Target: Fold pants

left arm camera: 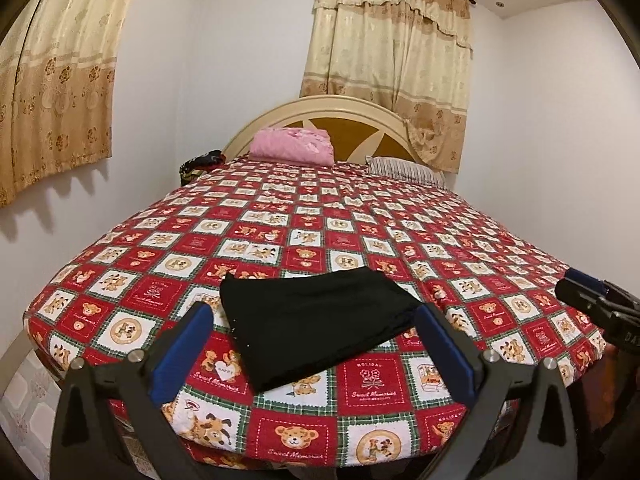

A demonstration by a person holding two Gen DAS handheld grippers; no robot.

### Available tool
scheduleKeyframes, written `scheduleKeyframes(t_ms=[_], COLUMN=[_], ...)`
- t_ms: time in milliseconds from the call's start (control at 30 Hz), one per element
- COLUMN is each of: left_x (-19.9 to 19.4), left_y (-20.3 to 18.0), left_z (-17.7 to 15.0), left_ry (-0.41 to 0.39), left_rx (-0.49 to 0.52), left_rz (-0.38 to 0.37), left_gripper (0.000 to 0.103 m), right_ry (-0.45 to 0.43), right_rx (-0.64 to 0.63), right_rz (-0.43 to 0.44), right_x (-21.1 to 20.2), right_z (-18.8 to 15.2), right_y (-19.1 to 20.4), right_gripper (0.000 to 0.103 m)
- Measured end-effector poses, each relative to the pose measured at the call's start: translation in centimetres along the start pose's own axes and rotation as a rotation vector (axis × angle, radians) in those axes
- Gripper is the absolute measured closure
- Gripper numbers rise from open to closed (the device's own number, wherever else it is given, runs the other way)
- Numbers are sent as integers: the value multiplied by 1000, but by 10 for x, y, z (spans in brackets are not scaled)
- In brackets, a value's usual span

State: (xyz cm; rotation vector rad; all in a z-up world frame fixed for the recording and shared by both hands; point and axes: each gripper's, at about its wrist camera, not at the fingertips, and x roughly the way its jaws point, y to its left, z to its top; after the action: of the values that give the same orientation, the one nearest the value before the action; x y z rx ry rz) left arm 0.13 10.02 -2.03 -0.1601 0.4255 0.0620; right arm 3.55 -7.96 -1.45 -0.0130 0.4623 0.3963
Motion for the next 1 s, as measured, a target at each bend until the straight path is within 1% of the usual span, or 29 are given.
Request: scheduleKeyframes(t_ms=[100,367,667,1000], left_x=[-1,-4,-4,-2], left_y=[0,-4,-5,-7], left_z=[0,0,-1,0], left_ry=[-2,-7,-12,3], left_rx=[4,13,18,26], left_rz=[3,6,9,8], left_gripper=[0,0,0,0], right_ry=[-1,-45,-50,-45], right_rx=[10,10,14,-2], right_rz=[-2,-9,-9,-3], right_x=[-1,-13,-16,-16], right_z=[1,6,8,7], right_y=[-3,-4,-6,-5], right_gripper=[33,33,33,33])
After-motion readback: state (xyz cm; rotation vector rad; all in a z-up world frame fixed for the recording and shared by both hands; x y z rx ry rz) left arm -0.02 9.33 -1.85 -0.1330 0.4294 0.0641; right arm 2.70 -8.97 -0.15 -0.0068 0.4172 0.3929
